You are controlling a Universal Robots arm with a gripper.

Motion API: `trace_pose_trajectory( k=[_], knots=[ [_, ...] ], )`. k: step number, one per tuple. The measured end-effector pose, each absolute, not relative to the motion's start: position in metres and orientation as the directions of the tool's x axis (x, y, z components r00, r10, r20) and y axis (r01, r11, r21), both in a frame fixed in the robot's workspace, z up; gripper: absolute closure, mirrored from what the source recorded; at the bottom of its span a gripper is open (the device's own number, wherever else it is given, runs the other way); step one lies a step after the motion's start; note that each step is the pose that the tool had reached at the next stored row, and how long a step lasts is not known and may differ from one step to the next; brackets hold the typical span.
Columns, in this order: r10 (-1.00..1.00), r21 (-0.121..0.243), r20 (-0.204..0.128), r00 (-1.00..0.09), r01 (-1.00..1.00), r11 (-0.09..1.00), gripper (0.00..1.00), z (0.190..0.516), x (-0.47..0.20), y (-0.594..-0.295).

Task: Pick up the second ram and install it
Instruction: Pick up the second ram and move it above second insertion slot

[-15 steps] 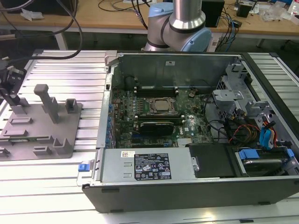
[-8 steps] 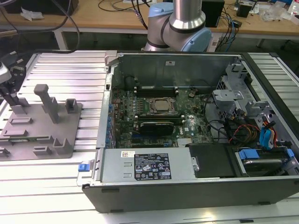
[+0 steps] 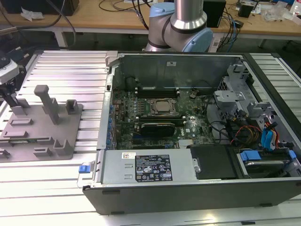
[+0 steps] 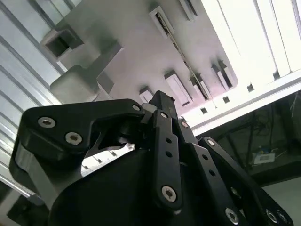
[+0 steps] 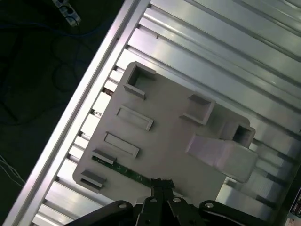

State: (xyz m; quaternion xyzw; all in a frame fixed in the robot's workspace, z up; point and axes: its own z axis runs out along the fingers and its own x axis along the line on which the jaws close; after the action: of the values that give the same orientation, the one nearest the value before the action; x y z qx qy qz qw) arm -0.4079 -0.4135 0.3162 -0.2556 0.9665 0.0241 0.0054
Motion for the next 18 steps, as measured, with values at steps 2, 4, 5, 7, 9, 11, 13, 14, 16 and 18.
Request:
trace_pose_trajectory(
  k=[2,4,5,7,9,11,13,14,16,18],
  knots=[
    [-0.537,0.044,-0.023,-0.843,-0.537,0.842,0.92,0.3161,-0.4079,-0.4135],
    [-0.595,0.044,-0.023,-0.804,-0.595,0.802,0.92,0.3157,-0.4079,-0.4135],
    [-0.629,0.044,-0.023,-0.777,-0.629,0.776,0.92,0.3154,-0.4079,-0.4135],
    [-0.681,0.044,-0.023,-0.732,-0.682,0.730,0.92,0.3151,-0.4080,-0.4136],
    [-0.734,0.043,-0.022,-0.679,-0.734,0.678,0.92,0.3145,-0.4079,-0.4135],
    [-0.784,0.043,-0.022,-0.620,-0.784,0.619,0.92,0.3134,-0.4079,-0.4135],
    [-0.820,0.043,-0.022,-0.571,-0.820,0.570,0.92,0.3125,-0.4079,-0.4135],
    [-0.831,0.043,-0.022,-0.556,-0.831,0.554,0.92,0.3122,-0.4079,-0.4135],
    [-0.869,0.043,-0.021,-0.494,-0.869,0.493,0.92,0.3112,-0.4079,-0.4136],
    [-0.893,0.042,-0.021,-0.450,-0.893,0.449,0.92,0.3104,-0.4079,-0.4136]
  ],
)
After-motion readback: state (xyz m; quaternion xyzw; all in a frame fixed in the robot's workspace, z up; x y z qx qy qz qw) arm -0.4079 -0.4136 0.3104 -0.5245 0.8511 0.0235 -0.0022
